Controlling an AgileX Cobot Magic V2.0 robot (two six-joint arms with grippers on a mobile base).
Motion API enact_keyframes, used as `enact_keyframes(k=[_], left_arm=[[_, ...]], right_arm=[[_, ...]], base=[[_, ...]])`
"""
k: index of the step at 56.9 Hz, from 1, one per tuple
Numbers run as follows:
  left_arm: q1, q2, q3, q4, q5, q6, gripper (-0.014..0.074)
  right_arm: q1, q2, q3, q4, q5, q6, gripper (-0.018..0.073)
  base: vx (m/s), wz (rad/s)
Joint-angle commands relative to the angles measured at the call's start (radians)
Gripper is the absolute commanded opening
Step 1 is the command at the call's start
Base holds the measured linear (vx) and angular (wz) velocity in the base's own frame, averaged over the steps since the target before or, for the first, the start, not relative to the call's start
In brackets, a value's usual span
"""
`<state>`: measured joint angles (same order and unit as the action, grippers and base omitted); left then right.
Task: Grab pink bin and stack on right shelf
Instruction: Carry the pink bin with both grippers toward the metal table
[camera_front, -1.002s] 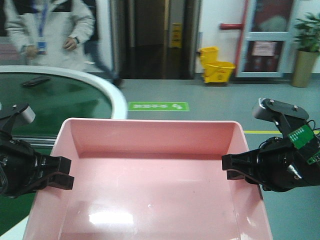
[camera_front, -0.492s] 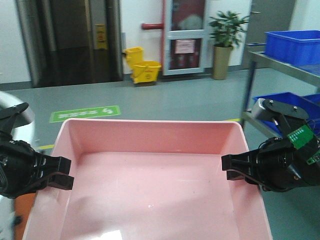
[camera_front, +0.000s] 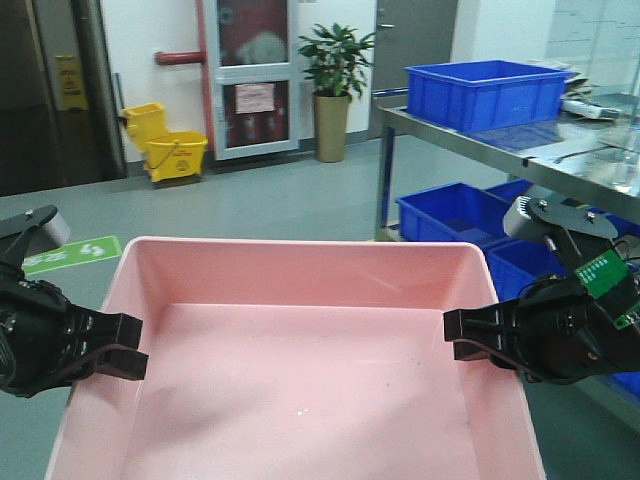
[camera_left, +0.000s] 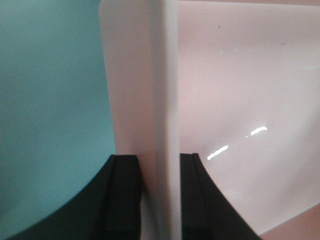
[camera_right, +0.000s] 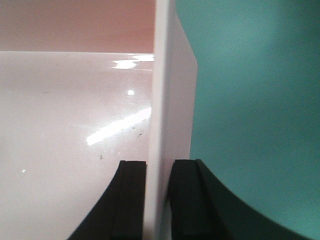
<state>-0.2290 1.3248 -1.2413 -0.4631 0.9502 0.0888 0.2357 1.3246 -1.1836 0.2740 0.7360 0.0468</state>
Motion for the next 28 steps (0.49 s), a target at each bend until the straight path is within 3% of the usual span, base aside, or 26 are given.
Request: enact_keyframes(k=[1,12,28], left_arm=[[-0.004,-0.037,-0.03,-0.092,-0.03,0.008,-0.0005],[-0.004,-0.037,-0.03,-0.092,-0.03,0.008,-0.0005],[-0.004,-0.037,-0.03,-0.092,-0.03,0.008,-0.0005]], right_arm=[[-0.007,-0.034,-0.037,0.033,-0.087,-0.01,-0.0008],[-0.007,-0.034,-0.037,0.041,-0.085,-0.01,-0.0008],[-0.007,-0.034,-0.037,0.041,-0.085,-0.01,-0.0008]], base=[[0.37,-0.35],[0.4,-0.21],[0.48,0.1]])
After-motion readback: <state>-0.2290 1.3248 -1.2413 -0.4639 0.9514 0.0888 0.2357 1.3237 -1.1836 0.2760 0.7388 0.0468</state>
